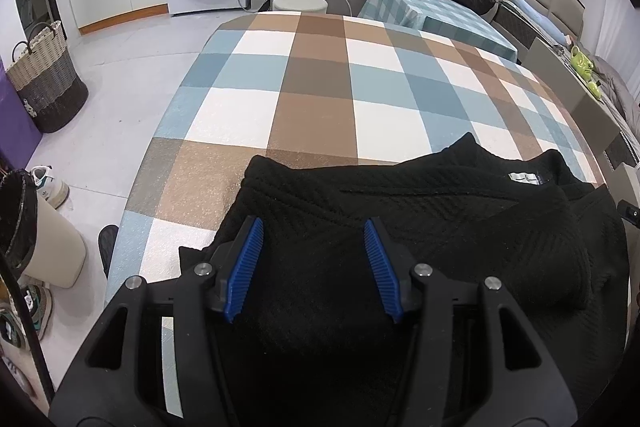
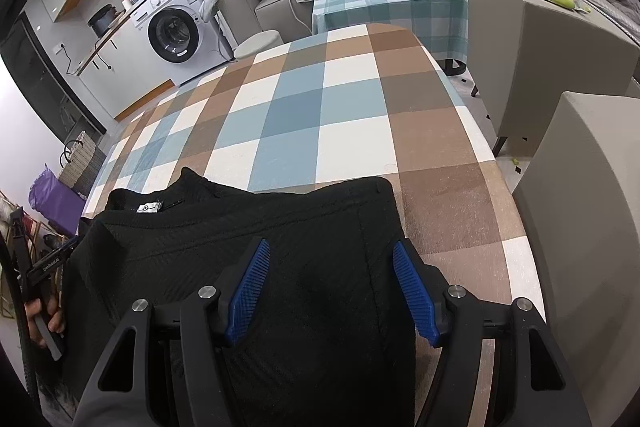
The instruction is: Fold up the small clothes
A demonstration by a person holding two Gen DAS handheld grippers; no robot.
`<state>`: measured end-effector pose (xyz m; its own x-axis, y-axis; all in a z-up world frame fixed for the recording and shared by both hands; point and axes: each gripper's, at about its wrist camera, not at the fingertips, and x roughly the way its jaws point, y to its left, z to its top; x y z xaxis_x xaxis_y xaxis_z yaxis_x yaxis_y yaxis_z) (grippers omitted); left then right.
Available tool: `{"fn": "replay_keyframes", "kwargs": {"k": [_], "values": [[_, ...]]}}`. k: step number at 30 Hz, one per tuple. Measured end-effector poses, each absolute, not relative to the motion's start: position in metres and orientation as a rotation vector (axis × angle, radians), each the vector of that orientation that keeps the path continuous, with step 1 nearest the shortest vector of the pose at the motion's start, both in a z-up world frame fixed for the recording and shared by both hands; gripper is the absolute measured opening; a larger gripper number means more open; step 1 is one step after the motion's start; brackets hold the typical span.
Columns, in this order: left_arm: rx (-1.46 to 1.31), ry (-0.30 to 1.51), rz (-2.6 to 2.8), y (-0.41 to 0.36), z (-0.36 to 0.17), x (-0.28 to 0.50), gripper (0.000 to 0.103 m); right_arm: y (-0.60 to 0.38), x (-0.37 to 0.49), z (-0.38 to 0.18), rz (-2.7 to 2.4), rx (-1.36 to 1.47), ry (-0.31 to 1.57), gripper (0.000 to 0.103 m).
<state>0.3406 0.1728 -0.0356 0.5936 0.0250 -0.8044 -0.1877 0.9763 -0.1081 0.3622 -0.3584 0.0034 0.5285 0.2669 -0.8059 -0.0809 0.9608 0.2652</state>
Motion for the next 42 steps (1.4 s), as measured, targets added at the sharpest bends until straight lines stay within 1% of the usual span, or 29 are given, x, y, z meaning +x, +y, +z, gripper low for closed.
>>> {"fn": "replay_keyframes", "kwargs": {"k": [17,27,29,30,31,32,33,34,35,38,42], "values": [[-0.197,0.912,0.124,0.175,-0.036,0.344,0.050,-0.358,0.365,0.004,0.215,0.233,0.969,0.066],[-0.185,0.909,0.143,0.173,-0.039,0.356,0.050,-0.361,0.383,-0.007,0.139,0.199,0.974,0.066],[-0.175,0.908,0.144,0.172,-0.040,0.358,0.050,-0.358,0.385,-0.011,0.141,0.186,0.974,0.064],[-0.164,0.906,0.144,0.171,-0.040,0.358,0.050,-0.357,0.385,-0.012,0.143,0.172,0.969,0.052],[-0.159,0.899,0.140,0.171,-0.040,0.358,0.039,-0.354,0.385,-0.013,0.147,0.151,0.963,0.038],[-0.160,0.893,0.134,0.171,-0.039,0.358,0.018,-0.352,0.384,-0.013,0.144,0.131,0.955,0.032],[-0.164,0.887,0.125,0.170,-0.039,0.358,0.011,-0.351,0.383,-0.012,0.143,0.121,0.935,0.018],[-0.167,0.874,0.121,0.171,-0.037,0.356,0.004,-0.352,0.380,-0.009,0.159,0.127,0.909,0.009],[-0.164,0.854,0.132,0.171,-0.035,0.354,0.000,-0.354,0.377,-0.004,0.182,0.142,0.879,0.008],[-0.185,0.780,0.162,0.178,-0.024,0.343,0.000,-0.364,0.360,0.018,0.237,0.187,0.736,0.006],[-0.217,0.710,0.206,0.190,-0.012,0.331,0.000,-0.389,0.336,0.046,0.322,0.336,0.518,0.006]]}}
